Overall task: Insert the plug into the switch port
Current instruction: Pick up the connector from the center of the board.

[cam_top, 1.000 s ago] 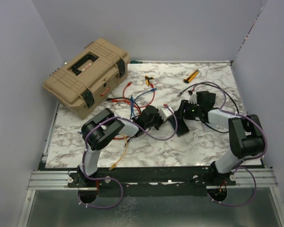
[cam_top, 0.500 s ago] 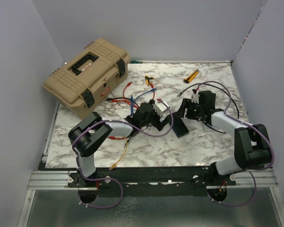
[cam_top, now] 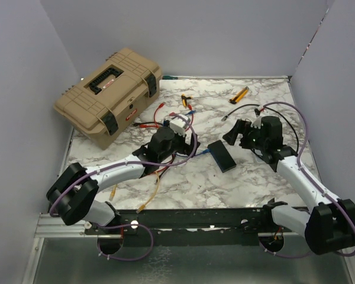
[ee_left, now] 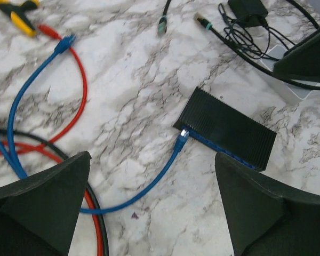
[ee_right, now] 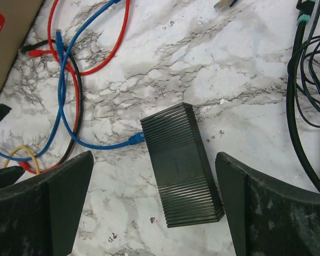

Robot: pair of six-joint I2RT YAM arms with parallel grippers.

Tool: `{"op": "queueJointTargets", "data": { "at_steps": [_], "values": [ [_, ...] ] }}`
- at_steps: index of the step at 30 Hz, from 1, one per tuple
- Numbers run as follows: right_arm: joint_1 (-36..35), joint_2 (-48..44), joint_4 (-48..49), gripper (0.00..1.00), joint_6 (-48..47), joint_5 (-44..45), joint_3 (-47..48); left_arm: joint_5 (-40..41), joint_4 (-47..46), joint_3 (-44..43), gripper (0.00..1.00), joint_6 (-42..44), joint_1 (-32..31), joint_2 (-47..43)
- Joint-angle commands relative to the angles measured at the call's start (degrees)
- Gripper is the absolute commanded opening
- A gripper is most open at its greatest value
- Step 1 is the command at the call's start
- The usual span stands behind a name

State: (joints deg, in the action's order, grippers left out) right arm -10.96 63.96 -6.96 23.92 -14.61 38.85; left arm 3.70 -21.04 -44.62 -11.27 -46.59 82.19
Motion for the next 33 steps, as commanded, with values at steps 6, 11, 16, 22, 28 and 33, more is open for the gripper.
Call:
{"op": "queueJointTargets", "data": {
  "at_steps": [6, 11, 16, 22, 28, 33],
  "values": [
    [-5.1, -5.9, -4.6, 1.00, 3.4, 0.1, -4.0, 11.3, 1.9, 12.9, 0.99, -14.5, 0.2, -13.7],
    [-18.7, -2.3, -0.2, 1.00, 7.6, 10.1, -3.3, 24.7, 11.8, 15.1, 0.99, -17.8, 0.3, -19.7],
    [-31.0, 7.1, 6.1, 0.95, 11.9, 17.2, -0.4, 34.9, 18.9, 15.9, 0.99, -21.7, 0.2, -21.6],
    [-42.1, 19.3, 10.5, 0.90, 14.4, 22.0, 5.3, 41.5, 20.3, 17.7, 0.99, -22.5, 0.3, -23.1],
    [-45.2, 27.3, 15.5, 0.81, 13.5, 17.9, 8.9, 42.1, 22.8, 20.1, 0.98, -27.3, 0.4, -24.0],
    [-46.9, 32.6, 15.4, 0.70, 11.9, 15.0, 13.1, 43.5, 24.0, 22.0, 0.97, -30.0, 3.4, -24.1]
  ]
}}
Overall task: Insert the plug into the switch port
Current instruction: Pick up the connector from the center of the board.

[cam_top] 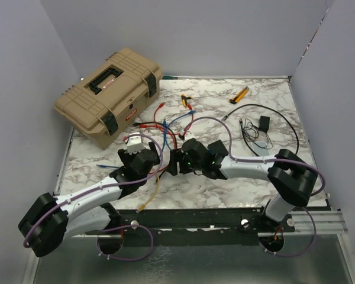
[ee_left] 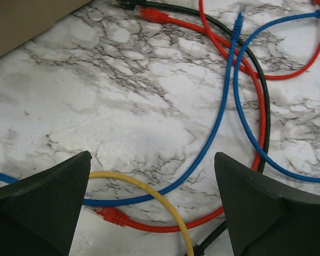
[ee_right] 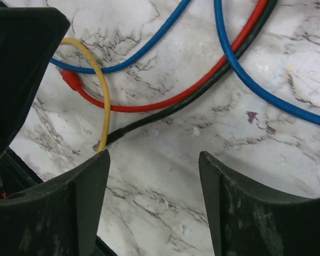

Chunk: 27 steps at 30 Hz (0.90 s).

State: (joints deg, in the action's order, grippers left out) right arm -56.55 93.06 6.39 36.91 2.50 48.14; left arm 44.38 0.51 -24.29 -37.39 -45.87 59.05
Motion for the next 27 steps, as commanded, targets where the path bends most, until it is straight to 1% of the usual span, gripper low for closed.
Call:
{"op": "queueJointTargets", "data": {
  "at_steps": [1, 3, 6, 8, 10, 13, 15, 19, 24, 27],
  "values": [
    [-1.6, 4.6, 1.6, 0.68, -1.3, -2.1, 4.7, 2.0, 2.2, 2.2, 0.96, -4.5, 4.1, -1.3],
    [-2.1, 6.4, 1.0, 0.63, -2.0, -4.5, 6.3, -0.8, 1.4, 3.5, 0.96, -5.4, 7.0, -2.5],
    [-3.2, 8.1, 0.0, 0.54, -3.3, -5.5, 8.8, -3.4, -0.3, 5.7, 0.95, -6.4, 9.1, -5.2],
    [-3.7, 9.4, -0.7, 0.50, -3.9, -6.6, 10.2, -3.3, -0.3, 6.2, 0.95, -6.6, 9.8, -6.3],
    [-4.3, 10.8, -1.3, 0.49, -4.5, -7.0, 11.7, -2.4, -0.1, 6.4, 0.96, -7.0, 10.0, -7.1],
    [-4.8, 13.0, -3.8, 0.42, -5.4, -7.5, 14.5, -1.4, 0.0, 6.8, 0.96, -7.0, 10.0, -8.3],
    [-5.0, 14.3, -5.2, 0.40, -5.7, -7.7, 15.9, -1.0, 0.0, 7.1, 0.96, -7.0, 10.0, -9.0],
    [-5.1, 16.6, -6.3, 0.40, -6.2, -7.7, 17.7, -0.5, 0.1, 7.4, 0.96, -6.7, 10.0, -10.3],
    [-5.1, 20.3, -10.2, 0.37, -7.0, -6.8, 20.7, 0.6, 0.1, 7.9, 0.96, -6.4, 10.0, -11.3],
    [-5.1, 21.6, -11.7, 0.30, -7.9, -5.2, 21.6, 1.0, 0.1, 7.9, 0.97, -6.0, 10.0, -11.2]
  ]
}}
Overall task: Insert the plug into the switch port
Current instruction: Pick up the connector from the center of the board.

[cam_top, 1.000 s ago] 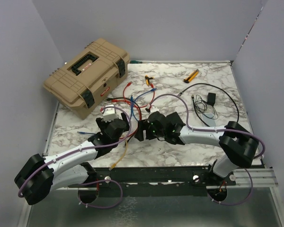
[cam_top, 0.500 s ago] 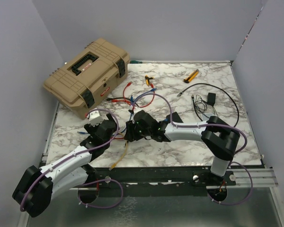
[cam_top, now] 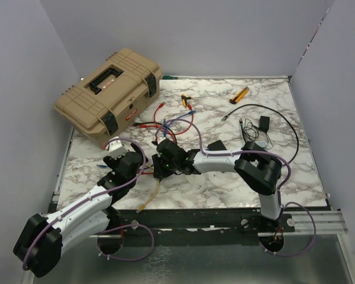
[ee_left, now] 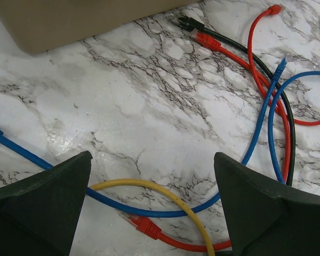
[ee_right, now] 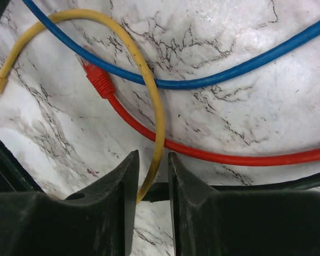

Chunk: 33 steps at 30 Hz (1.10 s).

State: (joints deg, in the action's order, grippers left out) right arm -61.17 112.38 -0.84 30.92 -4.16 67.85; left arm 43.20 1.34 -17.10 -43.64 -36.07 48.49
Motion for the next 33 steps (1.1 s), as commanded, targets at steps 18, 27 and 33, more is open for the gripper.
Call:
{"op": "queueJointTargets", "data": {
  "at_steps": [18, 27, 33],
  "values": [
    [2.2, -6.8, -10.2, 0.01, -12.7, 8.6, 2.5, 0.8, -2.7, 1.0, 0.97, 2.5, 0.2, -0.7],
    [6.4, -11.7, -10.6, 0.01, -14.1, 9.5, 2.3, 0.3, -3.1, 1.4, 0.97, 3.1, 0.2, -1.8],
    [8.7, -15.2, -8.8, 0.01, -12.9, 11.5, 1.0, -0.4, -3.7, 1.5, 0.97, 3.6, 0.2, -1.4]
  ]
}}
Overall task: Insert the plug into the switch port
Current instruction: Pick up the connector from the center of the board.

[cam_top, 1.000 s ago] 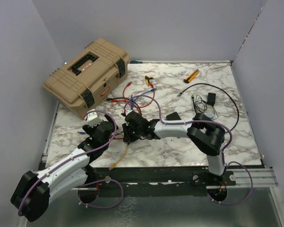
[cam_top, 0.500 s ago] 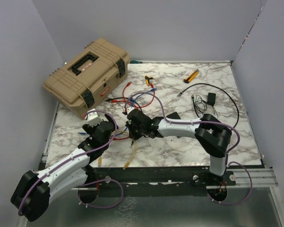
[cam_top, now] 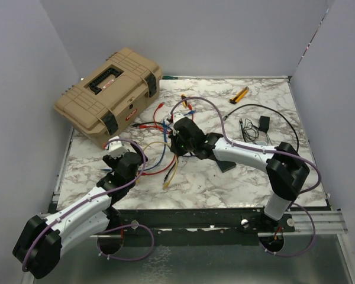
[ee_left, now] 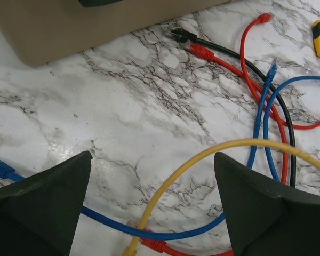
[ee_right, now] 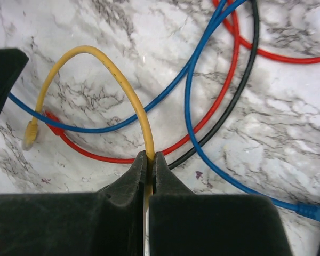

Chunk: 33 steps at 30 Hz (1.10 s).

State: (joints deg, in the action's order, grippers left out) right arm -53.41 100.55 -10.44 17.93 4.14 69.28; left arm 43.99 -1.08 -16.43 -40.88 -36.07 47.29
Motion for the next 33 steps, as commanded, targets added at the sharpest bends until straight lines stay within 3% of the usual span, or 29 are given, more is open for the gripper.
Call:
{"op": "queueJointTargets", "data": {
  "at_steps": [1, 26, 33],
  "values": [
    [1.1, -3.9, 1.0, 0.00, 0.1, 4.0, -0.7, -1.2, -1.3, 0.8, 0.97, 1.0, 0.2, -0.1],
    [7.2, -18.8, 19.0, 0.01, 11.9, 10.9, -14.2, -4.4, -3.7, 1.0, 0.96, 2.6, 0.2, 0.7],
    [7.7, -19.3, 18.2, 0.01, 12.8, 10.9, -15.9, -6.5, -4.8, 1.1, 0.96, 3.4, 0.2, 0.6]
  ]
}}
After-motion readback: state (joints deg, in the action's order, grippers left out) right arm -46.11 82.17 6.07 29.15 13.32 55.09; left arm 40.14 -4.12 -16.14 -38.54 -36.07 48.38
